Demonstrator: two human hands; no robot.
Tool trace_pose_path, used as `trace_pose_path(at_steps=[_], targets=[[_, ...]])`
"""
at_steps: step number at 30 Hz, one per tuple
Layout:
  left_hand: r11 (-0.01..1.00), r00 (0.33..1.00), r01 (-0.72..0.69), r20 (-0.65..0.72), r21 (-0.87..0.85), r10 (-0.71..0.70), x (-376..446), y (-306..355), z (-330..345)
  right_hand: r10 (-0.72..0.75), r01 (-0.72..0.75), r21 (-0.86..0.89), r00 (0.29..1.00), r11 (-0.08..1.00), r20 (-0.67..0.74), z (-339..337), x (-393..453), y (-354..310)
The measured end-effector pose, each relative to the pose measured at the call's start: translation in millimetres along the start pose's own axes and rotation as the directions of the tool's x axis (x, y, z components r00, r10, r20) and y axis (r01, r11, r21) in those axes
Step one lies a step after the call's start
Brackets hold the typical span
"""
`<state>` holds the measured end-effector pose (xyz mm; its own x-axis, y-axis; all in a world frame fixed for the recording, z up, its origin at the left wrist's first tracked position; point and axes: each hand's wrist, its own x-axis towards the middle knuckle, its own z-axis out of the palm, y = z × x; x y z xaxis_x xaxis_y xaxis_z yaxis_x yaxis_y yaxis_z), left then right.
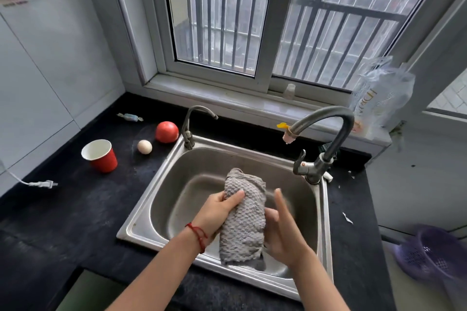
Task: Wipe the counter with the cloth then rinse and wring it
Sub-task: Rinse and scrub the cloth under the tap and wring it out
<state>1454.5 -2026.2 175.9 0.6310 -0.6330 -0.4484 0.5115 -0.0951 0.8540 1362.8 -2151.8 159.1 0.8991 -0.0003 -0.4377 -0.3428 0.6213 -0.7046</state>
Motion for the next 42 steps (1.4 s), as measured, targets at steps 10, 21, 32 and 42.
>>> trace_pose_path(at_steps=[10,21,32,42], targets=[[1.0,1.0,0.014,0.005,-0.025,-0.014,4,-13,-19,-0.3,0.203,-0.386,0.931,0.9,-0.209,3,4,-16],[0.93,0.972,-0.196,0.061,-0.311,0.226,6,-2,-20,-0.371,0.382,-0.084,0.921,0.92,0.122,4,4,-21],[0.961,0.966,0.086,0.257,-0.263,-0.016,-2,-27,-7,-0.498,0.489,-0.364,0.864,0.793,0.077,-16,13,-16],[0.974,0.853,-0.21,-0.47,0.085,0.225,-45,-63,-32,0.169,-0.13,-0.311,0.98,0.942,0.104,5,33,31]])
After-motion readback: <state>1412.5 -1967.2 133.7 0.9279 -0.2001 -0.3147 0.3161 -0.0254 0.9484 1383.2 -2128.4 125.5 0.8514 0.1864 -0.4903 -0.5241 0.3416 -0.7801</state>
